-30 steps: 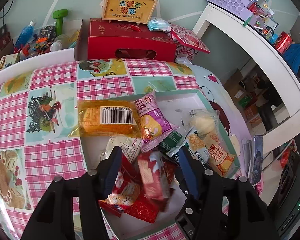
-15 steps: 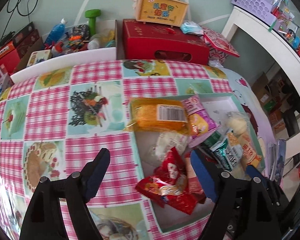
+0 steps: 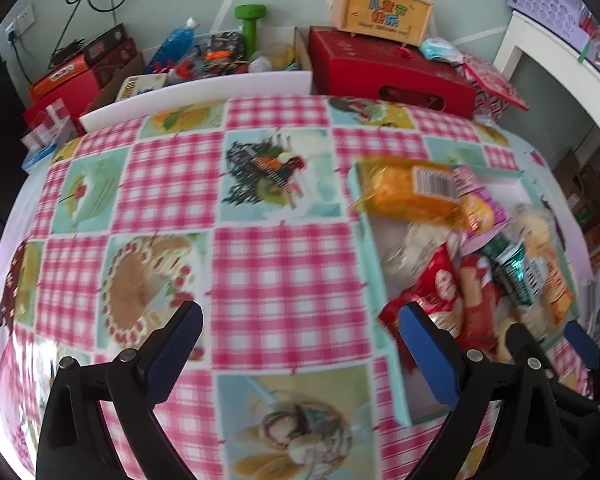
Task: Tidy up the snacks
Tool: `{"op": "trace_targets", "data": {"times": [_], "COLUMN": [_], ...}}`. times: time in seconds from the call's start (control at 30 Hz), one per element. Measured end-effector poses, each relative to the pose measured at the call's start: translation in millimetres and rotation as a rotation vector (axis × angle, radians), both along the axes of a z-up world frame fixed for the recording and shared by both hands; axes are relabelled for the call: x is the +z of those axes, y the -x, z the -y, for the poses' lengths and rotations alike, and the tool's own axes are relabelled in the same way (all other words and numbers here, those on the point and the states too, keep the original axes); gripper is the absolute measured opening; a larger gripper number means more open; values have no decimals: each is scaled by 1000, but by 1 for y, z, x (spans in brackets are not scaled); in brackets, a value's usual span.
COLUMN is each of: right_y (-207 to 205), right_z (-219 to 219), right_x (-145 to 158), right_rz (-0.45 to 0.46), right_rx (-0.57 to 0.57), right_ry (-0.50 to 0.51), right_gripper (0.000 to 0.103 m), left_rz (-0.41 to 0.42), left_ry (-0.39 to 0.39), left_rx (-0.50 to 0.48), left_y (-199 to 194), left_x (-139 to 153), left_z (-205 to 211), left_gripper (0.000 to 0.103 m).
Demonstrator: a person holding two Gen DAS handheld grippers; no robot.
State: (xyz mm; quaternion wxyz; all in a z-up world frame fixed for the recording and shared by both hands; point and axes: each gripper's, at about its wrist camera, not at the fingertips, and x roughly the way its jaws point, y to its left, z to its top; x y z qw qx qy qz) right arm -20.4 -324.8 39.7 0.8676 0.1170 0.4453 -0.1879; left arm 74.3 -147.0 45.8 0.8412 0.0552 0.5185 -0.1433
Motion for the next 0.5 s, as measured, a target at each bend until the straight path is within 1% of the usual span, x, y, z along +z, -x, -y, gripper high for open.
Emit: {"op": "trace_targets", "data": {"times": [0.27, 0.4, 0.5], "right_y": [21, 36, 46], "right_z": [-29, -36, -39], "right_x": [-14, -20, -19], "right_rz": [-26, -30, -24], "right_rx": [63, 64, 55], "right_ry": [-10, -14, 5], "right_gripper": [103, 103, 103], "left_rz": [-35, -59, -60], "left_ry": [-57, -29, -31], "left_rx": [22, 43, 52], "left_y": [38, 51, 57], "left_x": [-21, -22, -23], "left_z": [-24, -36, -41], "left_gripper": [98, 98, 98]}}
